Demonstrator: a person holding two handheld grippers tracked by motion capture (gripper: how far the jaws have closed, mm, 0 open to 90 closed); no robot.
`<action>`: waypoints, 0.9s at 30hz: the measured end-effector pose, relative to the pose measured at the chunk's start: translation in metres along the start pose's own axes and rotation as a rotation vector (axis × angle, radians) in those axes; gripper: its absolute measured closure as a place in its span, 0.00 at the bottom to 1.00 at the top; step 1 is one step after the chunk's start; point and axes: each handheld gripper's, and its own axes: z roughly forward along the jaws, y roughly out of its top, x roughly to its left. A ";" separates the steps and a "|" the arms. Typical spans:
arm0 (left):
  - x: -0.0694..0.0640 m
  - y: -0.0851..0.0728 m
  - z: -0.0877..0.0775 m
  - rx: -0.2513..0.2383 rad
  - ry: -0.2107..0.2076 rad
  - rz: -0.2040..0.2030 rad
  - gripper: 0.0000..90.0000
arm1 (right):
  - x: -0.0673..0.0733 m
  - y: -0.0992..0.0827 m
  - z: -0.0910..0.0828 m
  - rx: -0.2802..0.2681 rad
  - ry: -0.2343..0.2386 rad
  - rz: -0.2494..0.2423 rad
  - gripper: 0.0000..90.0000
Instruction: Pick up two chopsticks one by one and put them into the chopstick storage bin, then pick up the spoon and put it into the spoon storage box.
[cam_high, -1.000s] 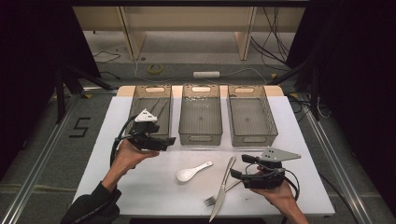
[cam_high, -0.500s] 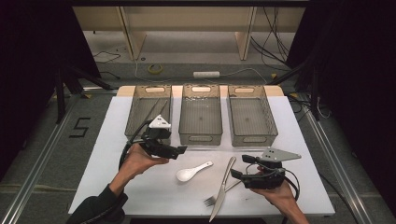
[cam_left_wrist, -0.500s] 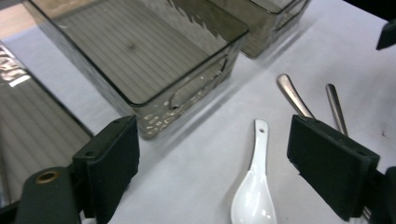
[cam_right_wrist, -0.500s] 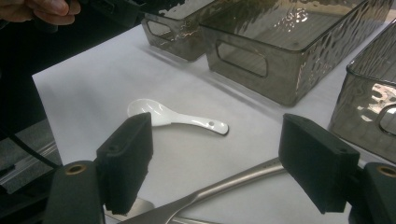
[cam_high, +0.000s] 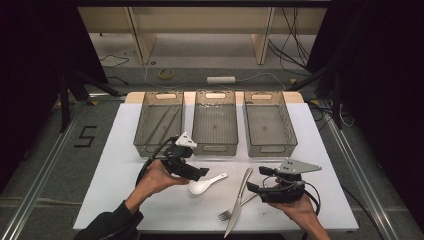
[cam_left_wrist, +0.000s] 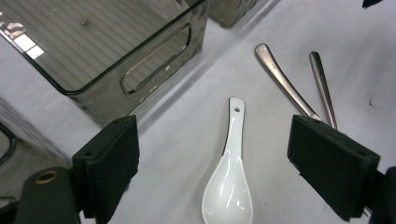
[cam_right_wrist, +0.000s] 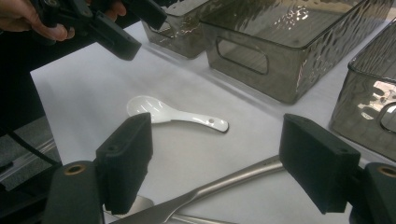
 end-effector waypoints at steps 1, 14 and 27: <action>-0.001 0.000 0.001 0.007 -0.003 0.006 0.18 | 0.000 0.000 0.000 0.000 0.000 0.000 0.30; -0.013 -0.002 0.021 0.091 -0.019 0.034 0.18 | 0.001 -0.001 0.001 0.010 0.000 -0.004 0.30; -0.021 0.000 0.050 0.201 -0.042 0.094 0.32 | 0.000 -0.002 0.002 0.021 -0.005 -0.011 0.30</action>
